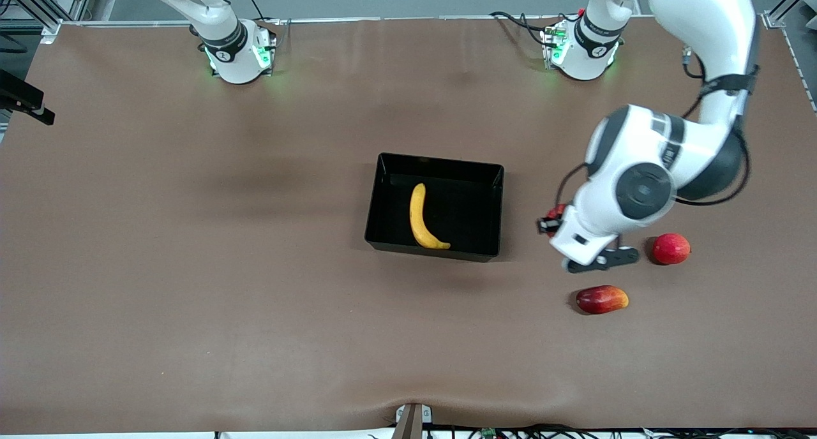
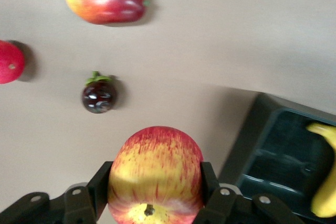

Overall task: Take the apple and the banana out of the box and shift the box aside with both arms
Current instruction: 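Lift the apple out and carry it beside the mango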

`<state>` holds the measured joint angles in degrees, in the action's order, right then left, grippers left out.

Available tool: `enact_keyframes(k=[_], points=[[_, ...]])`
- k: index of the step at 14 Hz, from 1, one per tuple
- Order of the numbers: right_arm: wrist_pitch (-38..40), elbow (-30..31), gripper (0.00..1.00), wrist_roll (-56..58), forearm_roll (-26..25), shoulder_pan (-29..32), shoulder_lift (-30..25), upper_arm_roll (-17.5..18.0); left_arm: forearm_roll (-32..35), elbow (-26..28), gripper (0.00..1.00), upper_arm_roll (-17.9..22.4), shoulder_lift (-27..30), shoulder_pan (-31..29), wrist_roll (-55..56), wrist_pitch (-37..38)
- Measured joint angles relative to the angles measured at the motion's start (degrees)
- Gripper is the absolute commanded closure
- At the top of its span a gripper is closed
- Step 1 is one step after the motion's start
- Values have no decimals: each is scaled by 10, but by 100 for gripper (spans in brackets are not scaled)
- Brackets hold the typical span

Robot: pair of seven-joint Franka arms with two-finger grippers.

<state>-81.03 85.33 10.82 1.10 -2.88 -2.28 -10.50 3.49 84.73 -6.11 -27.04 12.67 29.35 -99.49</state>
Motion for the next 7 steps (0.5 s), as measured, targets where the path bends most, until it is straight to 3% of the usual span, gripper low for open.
enact_keyframes(k=[7], points=[[0,0,0,0,0,0,0,0,99,35,100,-1,-75,-82,-17,-81]])
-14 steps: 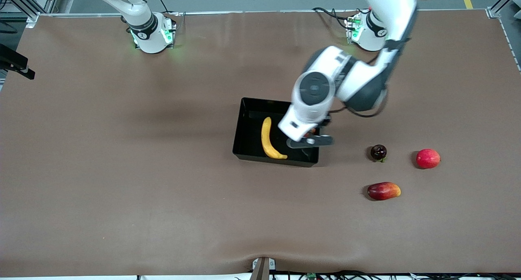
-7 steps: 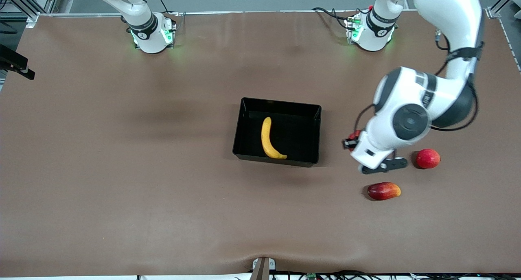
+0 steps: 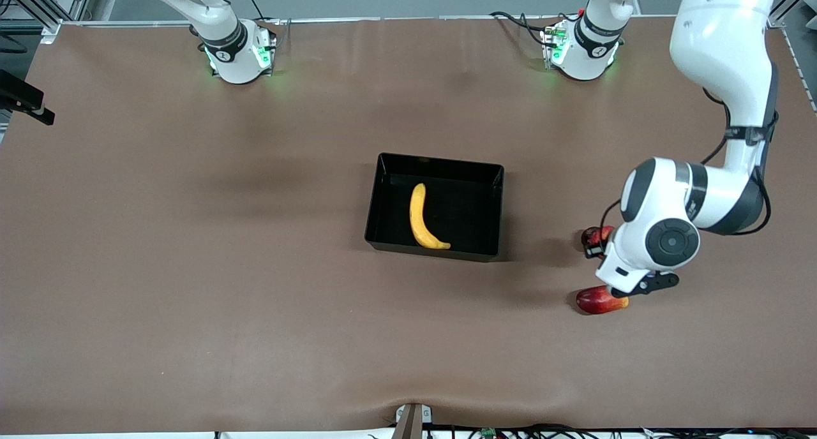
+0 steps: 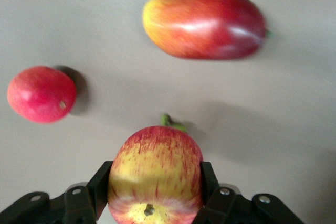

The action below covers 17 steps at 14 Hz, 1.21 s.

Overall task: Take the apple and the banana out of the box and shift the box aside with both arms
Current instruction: 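Lift the apple out and carry it beside the mango, then lower the apple next to the mango and open the left gripper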

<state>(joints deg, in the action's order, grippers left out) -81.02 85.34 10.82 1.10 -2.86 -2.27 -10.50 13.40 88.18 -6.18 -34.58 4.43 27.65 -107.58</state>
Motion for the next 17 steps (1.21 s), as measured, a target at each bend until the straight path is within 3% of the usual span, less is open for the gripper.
enact_keyframes(k=[6,12,17], points=[[0,0,0,0,0,0,0,0,8,10,100,-1,-24,-92,-95,-84],[0,0,0,0,0,0,0,0,10,10,100,0,-76,-99,-96,-232],[0,0,0,0,0,0,0,0,17,-7,100,1,-90,-118,-115,-241]])
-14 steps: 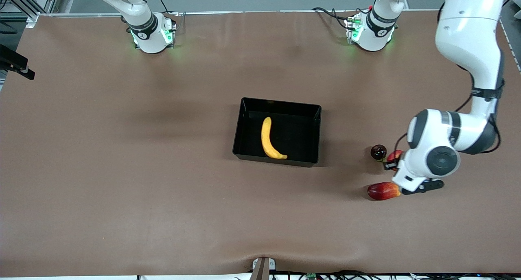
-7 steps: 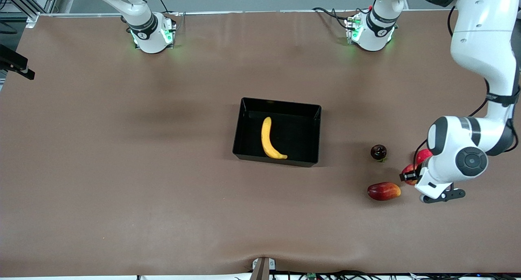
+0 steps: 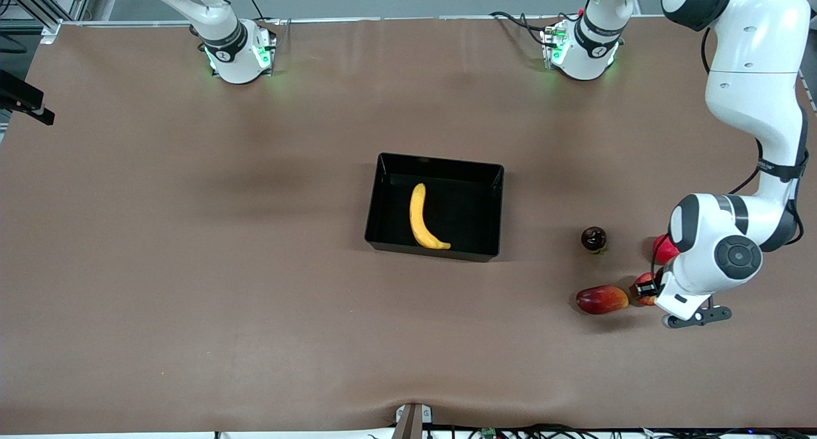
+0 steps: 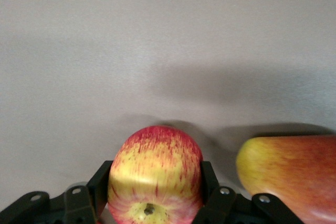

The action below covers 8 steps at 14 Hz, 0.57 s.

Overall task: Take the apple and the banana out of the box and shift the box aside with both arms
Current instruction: 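Lower the apple next to the mango and open the left gripper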

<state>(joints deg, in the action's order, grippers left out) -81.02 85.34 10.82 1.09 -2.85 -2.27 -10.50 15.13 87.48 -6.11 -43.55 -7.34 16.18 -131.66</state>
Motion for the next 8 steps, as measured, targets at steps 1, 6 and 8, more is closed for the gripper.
enact_keyframes(k=[1,6,8], points=[[0,0,0,0,0,0,0,0,0,-2,100,0,-3,-4,-6,-2],[0,0,0,0,0,0,0,0,0,-13,0,0,-14,-17,-10,-28],[0,0,0,0,0,0,0,0,0,-15,0,0,-21,-22,-11,-46]])
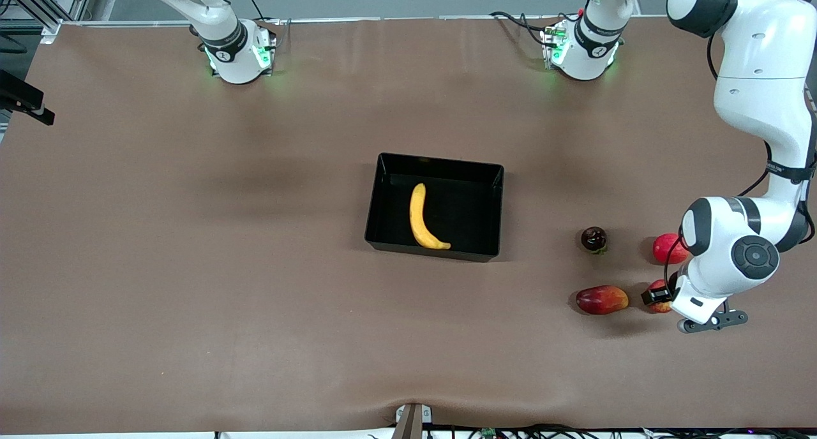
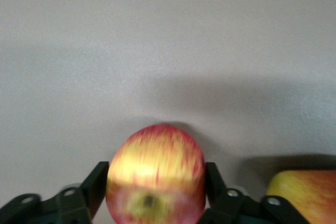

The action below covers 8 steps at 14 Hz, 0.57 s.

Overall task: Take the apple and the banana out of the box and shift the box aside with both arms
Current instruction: 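Lower the apple next to the mango and open the left gripper, then move the left gripper back over the box toward the banana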

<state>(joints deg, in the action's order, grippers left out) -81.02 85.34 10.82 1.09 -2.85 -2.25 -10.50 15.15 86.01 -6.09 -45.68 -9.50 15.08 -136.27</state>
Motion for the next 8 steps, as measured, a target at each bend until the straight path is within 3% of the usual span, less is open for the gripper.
enact_keyframes(k=[3,8], points=[[0,0,0,0,0,0,0,0,0,-7,0,-5,-3,-4,-2,5],[0,0,0,0,0,0,0,0,0,-30,0,-82,61,-1,6,164]])
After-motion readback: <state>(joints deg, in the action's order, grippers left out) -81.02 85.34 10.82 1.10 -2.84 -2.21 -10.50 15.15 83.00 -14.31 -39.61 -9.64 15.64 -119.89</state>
